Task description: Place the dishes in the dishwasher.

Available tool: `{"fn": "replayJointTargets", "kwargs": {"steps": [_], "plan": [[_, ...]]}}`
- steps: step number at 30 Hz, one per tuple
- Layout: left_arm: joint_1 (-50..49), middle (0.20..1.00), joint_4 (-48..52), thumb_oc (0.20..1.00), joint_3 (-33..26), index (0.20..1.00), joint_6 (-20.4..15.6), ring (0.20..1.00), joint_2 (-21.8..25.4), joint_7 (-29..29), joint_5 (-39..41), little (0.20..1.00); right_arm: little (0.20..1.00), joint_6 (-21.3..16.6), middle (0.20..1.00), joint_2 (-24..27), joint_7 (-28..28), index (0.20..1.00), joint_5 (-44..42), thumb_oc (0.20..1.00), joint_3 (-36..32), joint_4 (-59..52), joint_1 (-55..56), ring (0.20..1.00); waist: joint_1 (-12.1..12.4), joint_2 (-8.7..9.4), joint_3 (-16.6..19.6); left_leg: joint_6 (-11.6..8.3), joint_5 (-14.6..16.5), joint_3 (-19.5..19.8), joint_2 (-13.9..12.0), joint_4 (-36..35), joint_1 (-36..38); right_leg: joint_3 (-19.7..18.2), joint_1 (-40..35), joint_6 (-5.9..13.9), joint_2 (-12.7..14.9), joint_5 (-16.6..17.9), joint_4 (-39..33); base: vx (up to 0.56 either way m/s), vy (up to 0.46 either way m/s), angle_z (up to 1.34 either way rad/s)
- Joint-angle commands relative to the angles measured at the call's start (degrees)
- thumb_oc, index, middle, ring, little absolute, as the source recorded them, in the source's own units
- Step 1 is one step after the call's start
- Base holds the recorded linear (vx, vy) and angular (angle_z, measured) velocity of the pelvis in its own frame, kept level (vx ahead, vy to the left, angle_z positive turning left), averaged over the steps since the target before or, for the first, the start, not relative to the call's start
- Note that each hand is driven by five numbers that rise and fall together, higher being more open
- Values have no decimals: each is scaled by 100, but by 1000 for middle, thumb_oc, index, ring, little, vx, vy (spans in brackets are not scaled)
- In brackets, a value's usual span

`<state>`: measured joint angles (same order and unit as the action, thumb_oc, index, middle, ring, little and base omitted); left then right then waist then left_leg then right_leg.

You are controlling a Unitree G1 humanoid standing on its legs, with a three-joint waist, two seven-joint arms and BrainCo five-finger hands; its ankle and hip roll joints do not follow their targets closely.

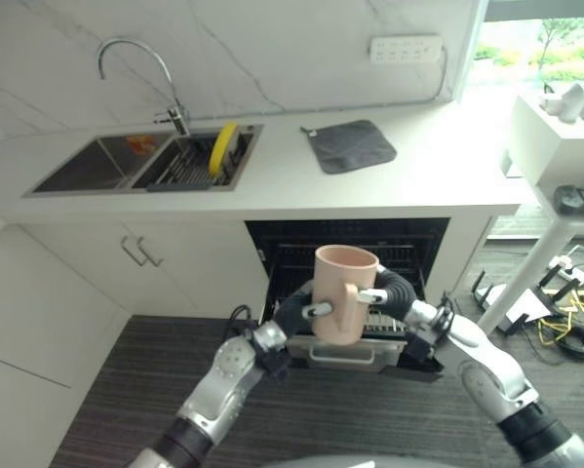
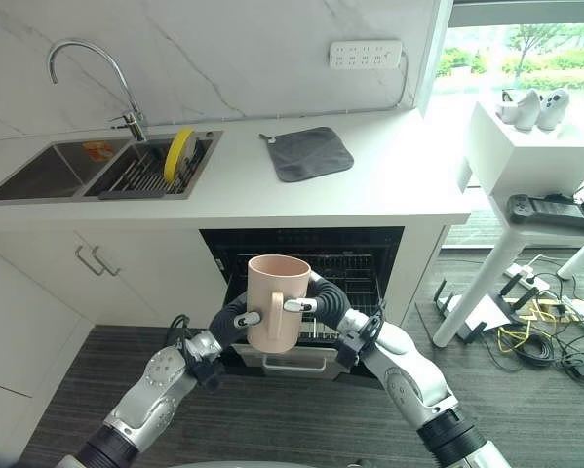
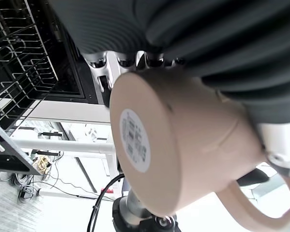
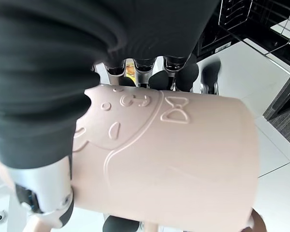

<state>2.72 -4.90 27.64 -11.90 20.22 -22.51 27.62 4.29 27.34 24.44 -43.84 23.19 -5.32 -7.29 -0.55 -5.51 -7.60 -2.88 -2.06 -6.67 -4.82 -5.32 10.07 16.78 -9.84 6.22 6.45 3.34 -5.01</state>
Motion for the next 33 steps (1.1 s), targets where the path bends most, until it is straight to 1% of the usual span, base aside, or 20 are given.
{"fn": "replayJointTargets", "kwargs": {"steps": [1,5,6,10,16,24,28,33], "plan": [[415,1000,-280,1000,175,1000,102,1000,41,578,-106,1000,200,-863,200,-780,-11,200,-533,200,453,-601,-640,200,84,420,8,313,570,-283,368,577,45,-315,-25,-166,-110,-580,523,0,0,0],[331,1000,-348,1000,-10,1000,60,1000,-26,1308,-295,1000,200,-1393,200,-866,-599,200,-777,200,146,-604,-581,200,85,418,-10,296,551,-339,332,569,46,-280,-28,-178,-109,-576,525,0,0,0],[285,1000,-347,1000,-87,1000,60,1000,-23,1482,-320,1000,200,-1519,200,-891,-737,200,-834,200,-29,-608,-534,200,85,420,-14,288,545,-353,320,561,45,-264,-26,-181,-108,-576,528,0,0,0],[185,1000,-326,1000,-228,1000,71,1000,-42,1775,-290,1000,200,-1780,200,-910,-1016,200,-953,200,-321,-642,-431,200,84,420,-40,287,538,-372,300,562,41,-235,-25,-190,-104,-576,534,-6,-5,1],[59,1000,-205,1000,-365,1000,144,1000,-57,1907,-273,1000,200,-2175,200,-940,-1195,200,-1079,200,-674,-614,-247,200,67,405,-86,278,520,-415,266,561,30,-196,-14,-198,-98,-572,545,-30,-18,7],[7,1000,-251,1000,-425,1000,41,1000,-47,2011,-229,1000,200,-2622,200,-946,-1286,200,-1179,200,-878,-495,-102,200,32,385,-108,243,483,-500,205,535,40,-150,-22,-194,-93,-560,525,-7,-4,1],[1,1000,-246,1000,-479,1000,-30,1000,-20,2073,-235,1000,200,-2752,200,-930,-1354,200,-1191,200,-956,-460,-58,200,24,379,-106,231,464,-516,188,507,43,-139,-16,-192,-102,-554,512,0,0,0],[-11,1000,-185,1000,-546,1000,-42,1000,22,2136,-405,1000,200,-2782,200,-915,-1394,200,-1164,200,-1046,-415,-14,200,15,379,-110,214,445,-528,162,491,39,-128,-7,-204,-128,-564,506,-2,-6,0]]}}
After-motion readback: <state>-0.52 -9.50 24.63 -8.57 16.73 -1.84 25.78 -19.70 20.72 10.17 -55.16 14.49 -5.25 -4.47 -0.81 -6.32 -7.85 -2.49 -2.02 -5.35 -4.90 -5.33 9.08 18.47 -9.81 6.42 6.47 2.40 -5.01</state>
